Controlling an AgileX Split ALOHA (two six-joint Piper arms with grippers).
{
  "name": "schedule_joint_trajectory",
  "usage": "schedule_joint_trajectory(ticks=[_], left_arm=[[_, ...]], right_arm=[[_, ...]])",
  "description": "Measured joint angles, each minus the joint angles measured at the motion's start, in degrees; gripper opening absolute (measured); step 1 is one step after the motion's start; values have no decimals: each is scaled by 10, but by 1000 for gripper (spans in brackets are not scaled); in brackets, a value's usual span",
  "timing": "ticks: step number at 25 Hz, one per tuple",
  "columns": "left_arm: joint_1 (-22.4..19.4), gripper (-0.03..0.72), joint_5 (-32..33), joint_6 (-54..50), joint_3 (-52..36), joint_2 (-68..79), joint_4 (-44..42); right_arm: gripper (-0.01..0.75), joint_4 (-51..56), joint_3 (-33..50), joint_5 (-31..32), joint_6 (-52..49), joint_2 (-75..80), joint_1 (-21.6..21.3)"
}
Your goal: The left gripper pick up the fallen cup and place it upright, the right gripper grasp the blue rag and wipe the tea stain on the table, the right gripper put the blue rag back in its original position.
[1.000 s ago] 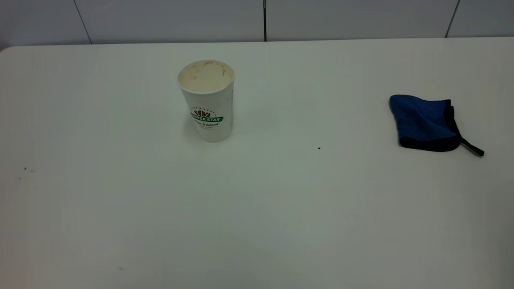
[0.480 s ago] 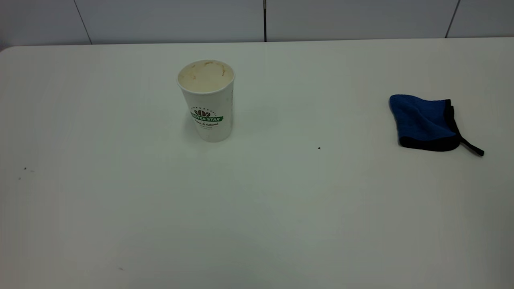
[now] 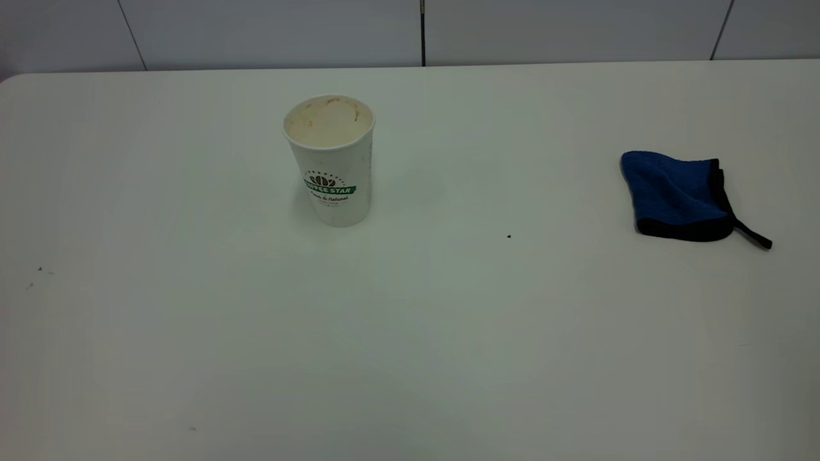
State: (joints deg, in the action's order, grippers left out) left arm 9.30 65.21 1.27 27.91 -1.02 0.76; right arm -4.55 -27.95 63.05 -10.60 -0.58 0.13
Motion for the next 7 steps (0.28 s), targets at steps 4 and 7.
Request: schedule_joint_trajectory(ticks=[4,7], left_arm=[[0,518,0,0,0,0,0],[0,518,0,0,0,0,0]], right_arm=[[492,0,0,2,0,-4,0],[492,0,0,2,0,-4,0]])
